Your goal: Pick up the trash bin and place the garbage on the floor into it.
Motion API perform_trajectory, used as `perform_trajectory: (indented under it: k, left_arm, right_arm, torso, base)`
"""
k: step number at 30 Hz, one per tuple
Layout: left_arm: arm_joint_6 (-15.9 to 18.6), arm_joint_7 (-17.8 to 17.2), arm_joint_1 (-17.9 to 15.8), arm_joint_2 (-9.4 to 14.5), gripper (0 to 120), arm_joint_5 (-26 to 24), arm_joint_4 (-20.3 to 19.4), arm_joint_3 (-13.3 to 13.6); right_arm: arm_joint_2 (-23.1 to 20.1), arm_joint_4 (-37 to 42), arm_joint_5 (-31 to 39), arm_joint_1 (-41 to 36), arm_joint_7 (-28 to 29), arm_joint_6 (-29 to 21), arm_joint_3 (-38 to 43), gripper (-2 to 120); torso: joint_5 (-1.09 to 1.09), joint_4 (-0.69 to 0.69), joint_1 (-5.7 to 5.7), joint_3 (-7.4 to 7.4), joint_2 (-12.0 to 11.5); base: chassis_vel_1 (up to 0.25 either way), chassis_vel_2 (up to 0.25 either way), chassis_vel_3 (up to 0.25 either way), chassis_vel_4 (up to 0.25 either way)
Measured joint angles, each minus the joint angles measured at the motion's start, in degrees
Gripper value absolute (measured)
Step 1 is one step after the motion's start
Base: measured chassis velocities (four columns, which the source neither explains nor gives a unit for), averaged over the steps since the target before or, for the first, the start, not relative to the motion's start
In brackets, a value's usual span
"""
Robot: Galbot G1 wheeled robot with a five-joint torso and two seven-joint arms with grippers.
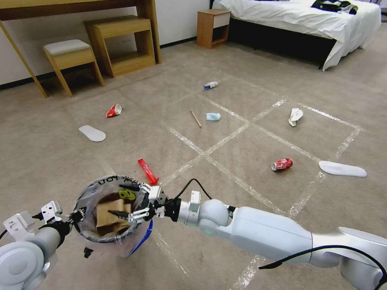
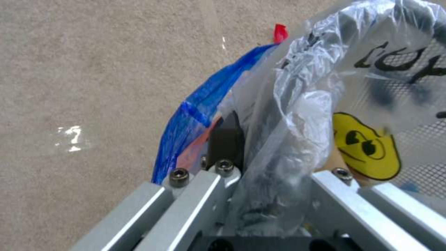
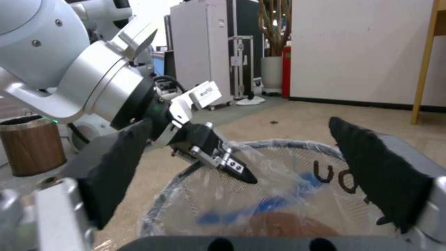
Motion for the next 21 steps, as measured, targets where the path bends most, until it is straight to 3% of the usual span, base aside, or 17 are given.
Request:
perform_trajectory:
  k: [2,11,16,21]
  left_arm:
    - [-0.01,-0.15,-0.07,0.08,0,-0.25,-0.19,-0.02]
    - [-0.01,-0.52,0.01,0.04,0,-0.64,-0.35,-0.33]
    - [-0.01,-0.96,0.22,0.17,0,-1.07,-0.31,-0.66]
    - [0.01,-1.31,0.21,0.24,0,-1.14,0.03,-0.56]
  right_arm:
    - [0.03,0.08,-0.15,-0.01,0.22,0.00,-0.04,100]
    - [-0.01,1.53,0.19,1.12,1.44,-0.02,1.66,100]
    - [-0.32,5.11,2.51,2.44,2.69,-0.87,9.45,100]
    - [-3.72,7.96,4.76,2.69,2.84,-1.48,16.81,100]
  torso:
    - [0.00,-0.01,0.00,0.00,-0.01]
    - [0.00,0.00,0.00,0.00,-0.01]
    - [0.00,0.01,0.00,0.00,0.00]
    - [0.00,0.00,0.00,0.00,0.00]
  base:
    - [0.000,0.000,0.000,0.000]
    - [0.000,0.000,0.000,0.000]
    - [0.000,0.000,0.000,0.000]
    - [0.000,0.000,0.000,0.000]
